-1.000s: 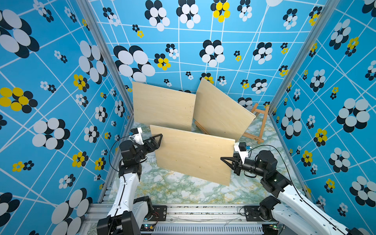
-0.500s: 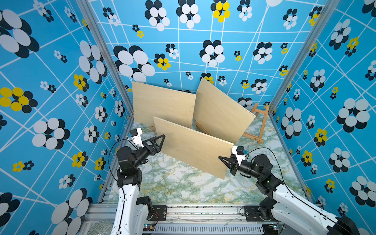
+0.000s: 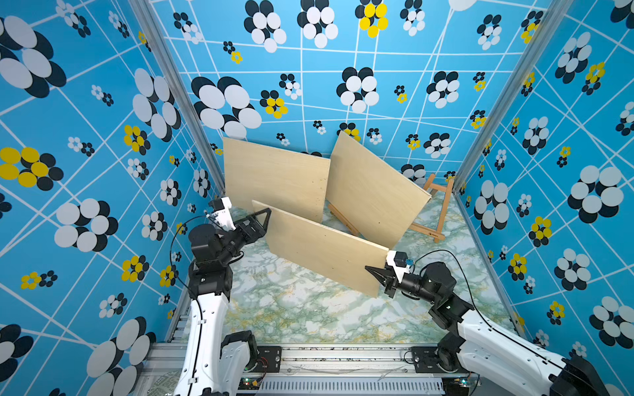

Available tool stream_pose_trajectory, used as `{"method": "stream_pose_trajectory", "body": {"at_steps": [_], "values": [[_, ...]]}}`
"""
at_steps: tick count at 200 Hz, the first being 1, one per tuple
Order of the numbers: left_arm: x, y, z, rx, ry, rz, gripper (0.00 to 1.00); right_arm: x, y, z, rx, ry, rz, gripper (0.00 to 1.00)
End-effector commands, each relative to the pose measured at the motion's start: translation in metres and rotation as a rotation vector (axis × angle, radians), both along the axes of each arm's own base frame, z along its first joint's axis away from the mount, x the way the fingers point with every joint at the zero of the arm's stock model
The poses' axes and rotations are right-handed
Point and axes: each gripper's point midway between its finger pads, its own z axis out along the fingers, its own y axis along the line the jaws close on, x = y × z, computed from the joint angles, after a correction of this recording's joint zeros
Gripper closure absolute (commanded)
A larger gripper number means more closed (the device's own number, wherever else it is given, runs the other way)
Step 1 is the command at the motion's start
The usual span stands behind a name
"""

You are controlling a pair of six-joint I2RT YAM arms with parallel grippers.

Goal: Assemble the easel
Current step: Pick up the drawing board from the center of the board.

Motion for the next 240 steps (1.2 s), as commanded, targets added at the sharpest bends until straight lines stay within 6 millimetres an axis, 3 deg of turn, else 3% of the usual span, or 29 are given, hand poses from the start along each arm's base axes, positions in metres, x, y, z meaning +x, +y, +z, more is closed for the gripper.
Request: {"method": "stream_pose_trajectory", "body": {"at_steps": [1, 33, 96, 142, 196, 240], "values": [[0.009, 0.018, -0.015, 0.098, 0.12, 0.079, 0.01, 0.003, -0.012, -0.064, -0.17, 0.15, -0.065, 1.0], [0.029, 0.025, -0.021, 0.118, 0.173, 0.089, 0.01, 0.003, -0.011, -0.066, -0.171, 0.157, -0.06, 1.0], [0.062, -0.009, -0.027, 0.101, 0.198, -0.04, 0.04, 0.002, -0.008, -0.071, -0.175, 0.184, -0.046, 1.0], [0.066, -0.026, -0.022, 0.122, 0.206, -0.1, 0.1, 0.002, -0.007, -0.074, -0.179, 0.192, -0.037, 1.0], [0.062, -0.029, -0.028, 0.123, 0.224, -0.12, 0.11, 0.003, -0.006, -0.07, -0.17, 0.191, -0.038, 0.8], [0.062, -0.032, -0.031, 0.106, 0.23, -0.132, 0.12, 0.008, -0.005, -0.057, -0.135, 0.166, -0.055, 0.75]]}}
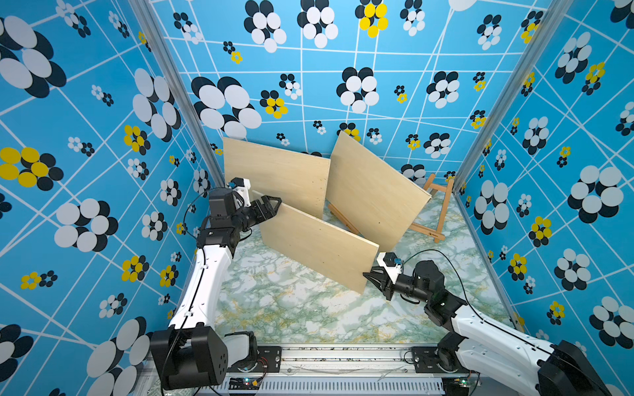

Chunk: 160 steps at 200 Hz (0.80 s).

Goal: Assemble the easel
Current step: Pick up the drawing board from the center of the board.

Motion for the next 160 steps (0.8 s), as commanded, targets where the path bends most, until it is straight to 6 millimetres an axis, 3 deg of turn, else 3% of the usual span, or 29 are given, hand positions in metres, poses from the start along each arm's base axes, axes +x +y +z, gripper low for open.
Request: {"method": "stream_pose_trajectory", "body": {"at_steps": [1, 64, 116, 122, 129, 160], "values": [[-0.001, -0.007, 0.003, -0.004, -0.012, -0.037, 0.12, -0.001, -0.003, -0.004, -0.01, 0.014, -0.014, 0.75], [-0.004, -0.005, 0.001, -0.001, -0.009, -0.037, 0.12, 0.008, 0.015, 0.02, 0.075, -0.052, 0.037, 0.72], [-0.007, -0.002, 0.004, -0.007, -0.008, -0.032, 0.12, 0.025, 0.018, 0.072, 0.204, -0.177, -0.024, 0.71], [-0.007, -0.002, 0.004, -0.007, -0.009, -0.03, 0.12, 0.026, 0.018, 0.081, 0.233, -0.192, -0.029, 0.78], [-0.008, -0.001, 0.001, -0.01, -0.003, -0.028, 0.12, 0.029, 0.018, 0.09, 0.268, -0.204, -0.043, 1.0], [-0.012, 0.004, -0.004, -0.02, 0.007, -0.014, 0.12, 0.038, 0.023, 0.112, 0.342, -0.178, -0.054, 1.0]]}}
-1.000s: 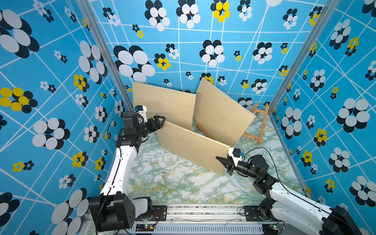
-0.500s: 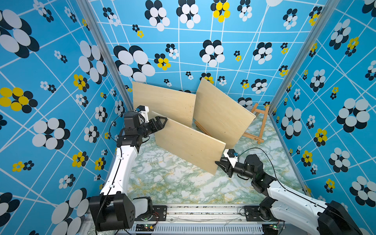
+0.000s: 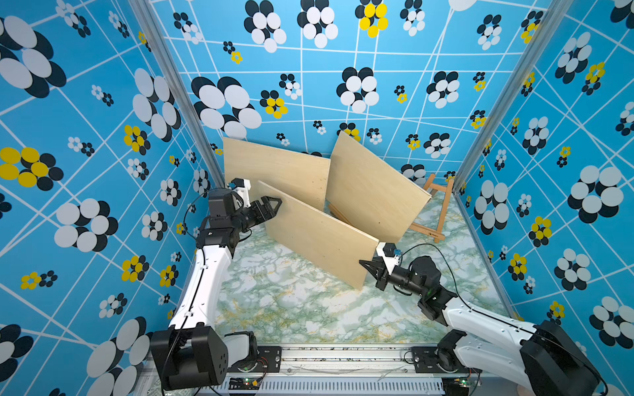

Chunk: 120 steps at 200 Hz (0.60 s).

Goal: Assemble the easel
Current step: Pick up the drawing board from the center of the board.

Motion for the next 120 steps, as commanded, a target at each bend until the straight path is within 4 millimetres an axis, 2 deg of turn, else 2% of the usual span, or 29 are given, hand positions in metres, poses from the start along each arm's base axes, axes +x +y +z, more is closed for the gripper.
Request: {"method": "stream_pose_trajectory", "body": {"at_steps": [1, 16, 38, 55, 72, 88, 102, 117, 120], "values": [[-0.01, 0.003, -0.002, -0.007, 0.001, -0.005, 0.12, 0.012, 0.003, 0.072, 0.166, -0.146, -0.031, 1.0], [-0.012, 0.008, -0.001, -0.007, -0.004, 0.006, 0.12, 0.01, 0.008, 0.07, 0.132, -0.119, 0.0, 1.0], [-0.016, 0.014, 0.005, 0.021, -0.035, 0.015, 0.11, -0.008, 0.011, 0.061, 0.03, -0.123, 0.079, 1.0], [-0.016, 0.021, 0.008, 0.029, -0.05, 0.04, 0.07, -0.024, 0.005, 0.052, -0.064, -0.154, 0.113, 1.0], [-0.016, 0.035, 0.018, 0.019, -0.078, 0.102, 0.03, -0.036, -0.005, 0.047, -0.14, -0.199, 0.122, 1.0], [-0.016, 0.04, 0.032, 0.049, -0.105, 0.118, 0.03, -0.042, -0.011, 0.042, -0.181, -0.231, 0.12, 1.0], [-0.019, 0.033, 0.038, 0.164, -0.071, 0.099, 0.06, -0.045, -0.013, 0.037, -0.193, -0.234, 0.126, 1.0], [-0.028, 0.005, 0.043, 0.395, -0.054, -0.001, 0.07, -0.048, -0.013, 0.033, -0.197, -0.221, 0.138, 1.0], [-0.032, -0.006, 0.045, 0.445, -0.068, -0.046, 0.07, -0.048, -0.013, 0.032, -0.198, -0.214, 0.139, 1.0]]}}
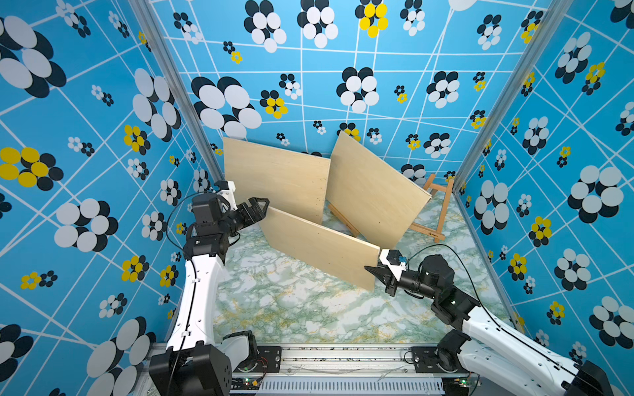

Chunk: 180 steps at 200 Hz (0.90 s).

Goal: Assemble the easel
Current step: Pick up the drawing board from the center of the board.

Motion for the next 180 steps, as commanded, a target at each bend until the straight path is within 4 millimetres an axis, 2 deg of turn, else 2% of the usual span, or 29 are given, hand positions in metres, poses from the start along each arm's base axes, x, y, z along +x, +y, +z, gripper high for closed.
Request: {"method": "stream_pose_trajectory", "body": {"at_steps": [1, 19, 30, 42, 60, 71, 84, 91, 103, 136, 162, 180], "values": [[-0.017, -0.035, 0.02, 0.341, -0.017, -0.137, 0.07, -0.008, 0.003, 0.011, -0.005, -0.064, 0.052, 1.0], [-0.045, -0.091, 0.032, 0.561, -0.143, -0.407, 0.07, -0.008, 0.003, 0.007, -0.015, -0.058, 0.05, 1.0], [-0.064, -0.114, 0.039, 0.683, -0.251, -0.534, 0.08, -0.007, 0.002, 0.004, -0.029, -0.052, 0.047, 1.0], [-0.097, -0.142, 0.046, 0.75, -0.403, -0.756, 0.09, -0.007, 0.003, 0.001, -0.041, -0.047, 0.05, 1.0], [-0.13, -0.161, 0.052, 0.879, -0.613, -0.971, 0.11, -0.007, 0.005, -0.004, -0.058, -0.023, 0.063, 1.0], [-0.147, -0.166, 0.05, 0.918, -0.663, -1.09, 0.14, -0.007, 0.004, -0.007, -0.076, -0.008, 0.063, 1.0], [-0.152, -0.169, 0.051, 0.957, -0.671, -1.173, 0.18, -0.009, 0.002, -0.005, -0.085, -0.008, 0.06, 1.0], [-0.161, -0.167, 0.046, 0.961, -0.628, -1.251, 0.2, -0.01, 0.001, -0.003, -0.08, -0.012, 0.059, 1.0], [-0.16, -0.17, 0.04, 1.015, -0.574, -1.322, 0.2, -0.013, 0.0, 0.0, -0.07, -0.011, 0.065, 1.0], [-0.158, -0.182, -0.002, 1.146, -0.378, -1.559, 0.22, -0.02, -0.001, 0.0, -0.062, 0.003, 0.084, 1.0], [-0.153, -0.187, -0.02, 1.172, -0.304, -1.631, 0.22, -0.025, -0.001, 0.0, -0.053, 0.017, 0.097, 1.0], [-0.145, -0.186, -0.03, 1.213, -0.236, -1.642, 0.26, -0.027, -0.001, 0.001, -0.047, 0.02, 0.101, 1.0]]}}
